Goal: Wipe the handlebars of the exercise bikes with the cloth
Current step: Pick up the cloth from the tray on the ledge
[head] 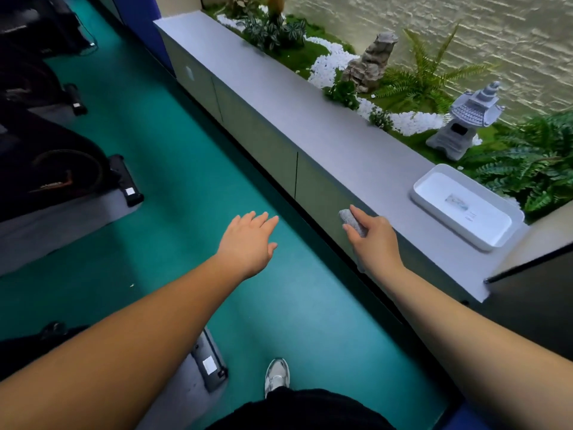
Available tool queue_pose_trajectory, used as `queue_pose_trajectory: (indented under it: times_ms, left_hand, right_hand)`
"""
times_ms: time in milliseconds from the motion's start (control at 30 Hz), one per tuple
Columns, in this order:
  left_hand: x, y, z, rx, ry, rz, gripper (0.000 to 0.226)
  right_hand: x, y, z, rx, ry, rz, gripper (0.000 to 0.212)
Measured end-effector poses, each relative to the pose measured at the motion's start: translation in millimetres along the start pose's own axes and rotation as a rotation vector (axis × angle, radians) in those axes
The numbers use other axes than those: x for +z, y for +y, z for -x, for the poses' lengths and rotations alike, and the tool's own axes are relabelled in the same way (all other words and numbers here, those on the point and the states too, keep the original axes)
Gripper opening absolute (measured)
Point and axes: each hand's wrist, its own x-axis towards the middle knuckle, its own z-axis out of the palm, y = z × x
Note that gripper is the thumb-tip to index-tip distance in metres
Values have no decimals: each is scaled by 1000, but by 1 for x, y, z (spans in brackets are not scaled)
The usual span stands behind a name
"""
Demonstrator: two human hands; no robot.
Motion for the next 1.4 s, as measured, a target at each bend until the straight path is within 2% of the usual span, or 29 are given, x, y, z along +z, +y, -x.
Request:
queue_pose_trajectory:
  times_ms: [267, 467, 633, 733, 867, 1033, 1267, 1400]
  left_hand:
    - [19, -13, 114, -190, 16, 113, 60]
    - [35, -51, 198, -334, 37, 204, 61]
    - [32, -88, 262, -398, 117, 230, 59]
    - [27, -113, 293, -403, 140, 266, 58]
    - [16, -148, 333, -353, 197, 286, 58]
    - [-5, -174, 382, -205, 312, 333, 56]
    - [-31, -185, 425, 54, 661, 408, 44]
    - [-63, -197, 424, 71, 819, 414, 43]
  right_hand:
    - [22, -44, 77, -146, -150, -22, 40]
    - [58, -82, 119, -224, -258, -17, 41]
    - [81, -127, 163, -270, -273, -12, 27]
    - [101, -157, 191, -263, -267, -81, 34]
    - [125, -198, 234, -262, -198, -152, 40]
    - [142, -238, 285, -228, -108, -256, 43]
    - [134, -277, 317, -245, 18, -313, 44]
    - [122, -302, 317, -334, 37, -354, 44]
